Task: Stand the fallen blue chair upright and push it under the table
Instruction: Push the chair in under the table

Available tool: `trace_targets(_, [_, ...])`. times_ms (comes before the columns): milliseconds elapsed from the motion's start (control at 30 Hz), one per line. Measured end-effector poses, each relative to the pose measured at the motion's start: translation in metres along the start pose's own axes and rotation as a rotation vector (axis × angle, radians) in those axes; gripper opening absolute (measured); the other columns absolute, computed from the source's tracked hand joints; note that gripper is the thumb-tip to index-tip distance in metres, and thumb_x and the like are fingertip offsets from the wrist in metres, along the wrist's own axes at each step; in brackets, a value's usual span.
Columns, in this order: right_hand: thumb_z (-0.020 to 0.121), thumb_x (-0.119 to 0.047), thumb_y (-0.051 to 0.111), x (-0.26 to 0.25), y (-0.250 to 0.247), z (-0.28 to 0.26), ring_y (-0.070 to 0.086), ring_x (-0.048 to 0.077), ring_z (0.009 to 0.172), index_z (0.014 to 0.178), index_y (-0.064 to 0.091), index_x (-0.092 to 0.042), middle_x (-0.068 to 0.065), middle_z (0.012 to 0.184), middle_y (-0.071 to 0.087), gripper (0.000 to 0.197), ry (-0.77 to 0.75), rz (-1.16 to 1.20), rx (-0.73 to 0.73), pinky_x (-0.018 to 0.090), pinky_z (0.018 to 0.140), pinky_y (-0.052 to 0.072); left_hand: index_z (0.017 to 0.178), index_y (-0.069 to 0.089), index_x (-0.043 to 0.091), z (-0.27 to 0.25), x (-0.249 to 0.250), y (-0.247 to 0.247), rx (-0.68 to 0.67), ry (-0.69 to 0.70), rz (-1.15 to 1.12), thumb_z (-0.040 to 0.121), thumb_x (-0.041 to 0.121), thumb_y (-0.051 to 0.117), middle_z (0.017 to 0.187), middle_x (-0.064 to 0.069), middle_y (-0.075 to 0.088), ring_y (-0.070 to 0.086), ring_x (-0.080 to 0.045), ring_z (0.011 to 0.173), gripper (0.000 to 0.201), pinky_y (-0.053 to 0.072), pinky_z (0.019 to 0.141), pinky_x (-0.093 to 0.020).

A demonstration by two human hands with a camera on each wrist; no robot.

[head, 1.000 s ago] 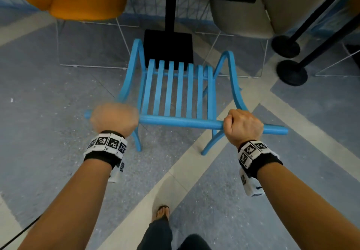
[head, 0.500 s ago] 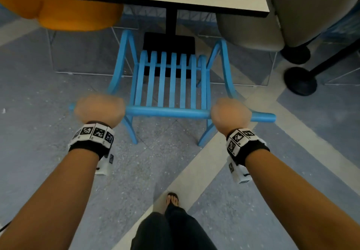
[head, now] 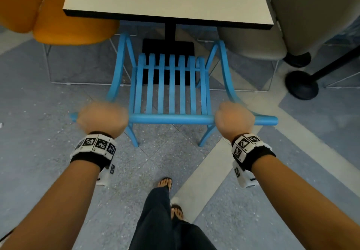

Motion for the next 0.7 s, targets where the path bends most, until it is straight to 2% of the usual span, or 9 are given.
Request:
trace_targets(100, [0.076, -0.028, 0.037, 0.007, -0.003, -0.001, 0.050, 0.026, 0.051, 0.056, 0.051, -0.012, 0.006, 0.053, 0.056, 0.030, -0.030, 0.001, -0.004, 0.025, 0.048, 0.021, 0.053, 0.065, 0.003, 0.002, 0.008, 0.007, -0.087, 0.042, 0.024, 0.075, 0.029, 0.041, 0.045, -0.015, 0.052, 0.039, -0.023, 0.047, 0.041, 0.028, 0.052, -0.028])
trace_targets(233, [0.076, -0.028, 0.035, 0.045, -0.008, -0.007, 0.046, 0.029, 0.048, 0.052, 0.052, -0.007, 0.012, 0.050, 0.054, 0.036, 0.076, -0.022, 0.023, 0.027, 0.049, 0.022, 0.054, 0.064, 0.006, 0.002, 0.026, 0.025, -0.287, 0.107, 0.105, 0.084, 0.037, 0.040, 0.037, -0.001, 0.032, 0.039, -0.025, 0.044, 0.049, 0.028, 0.050, -0.026])
trace_targets(333, [0.075, -0.026, 0.032, 0.052, -0.006, -0.009, 0.039, 0.025, 0.047, 0.047, 0.052, -0.004, 0.012, 0.048, 0.049, 0.041, 0.128, -0.026, -0.006, 0.029, 0.049, 0.025, 0.053, 0.062, 0.008, 0.001, 0.024, 0.030, -0.330, 0.109, 0.156, 0.085, 0.036, 0.041, 0.038, -0.001, 0.034, 0.042, -0.025, 0.044, 0.047, 0.030, 0.051, -0.027])
trace_targets(467, [0.074, -0.026, 0.034, 0.045, -0.010, -0.008, 0.041, 0.026, 0.048, 0.048, 0.039, -0.009, 0.010, 0.051, 0.042, 0.031, 0.177, 0.009, -0.093, 0.030, 0.050, 0.032, 0.048, 0.056, 0.006, -0.001, 0.022, 0.030, -0.374, 0.122, 0.185, 0.084, 0.032, 0.039, 0.038, -0.004, 0.038, 0.038, -0.022, 0.039, 0.048, 0.026, 0.047, -0.022])
trace_targets(567, [0.070, -0.036, 0.023, 0.039, -0.005, -0.015, 0.041, 0.026, 0.046, 0.050, 0.042, -0.007, 0.009, 0.051, 0.043, 0.040, 0.185, 0.003, -0.126, 0.028, 0.048, 0.030, 0.046, 0.056, 0.006, -0.001, 0.011, 0.025, -0.391, 0.115, 0.213, 0.083, 0.032, 0.039, 0.039, -0.004, 0.041, 0.042, -0.024, 0.041, 0.048, 0.026, 0.047, -0.022])
trace_targets(633, [0.068, -0.037, 0.023, 0.036, -0.001, -0.019, 0.041, 0.025, 0.043, 0.048, 0.045, -0.008, 0.006, 0.048, 0.042, 0.042, 0.170, -0.005, -0.123, 0.024, 0.045, 0.027, 0.047, 0.058, 0.006, -0.001, 0.005, 0.027, -0.404, 0.109, 0.236, 0.083, 0.033, 0.040, 0.039, -0.004, 0.041, 0.038, -0.021, 0.040, 0.048, 0.023, 0.046, -0.020])
trace_targets(700, [0.068, -0.034, 0.026, 0.033, -0.005, -0.020, 0.038, 0.023, 0.040, 0.044, 0.041, -0.011, 0.004, 0.046, 0.039, 0.036, 0.144, 0.001, -0.087, 0.019, 0.042, 0.019, 0.047, 0.057, 0.006, -0.001, 0.005, 0.031, -0.423, 0.108, 0.244, 0.083, 0.033, 0.040, 0.039, -0.004, 0.041, 0.036, -0.020, 0.039, 0.048, 0.022, 0.046, -0.019])
Point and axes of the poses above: each hand's wrist, its own z-axis towards the middle knuckle, its own y-axis out of the palm, x = y × z, the point moved 10 cm from there along z, towards the middle knuckle
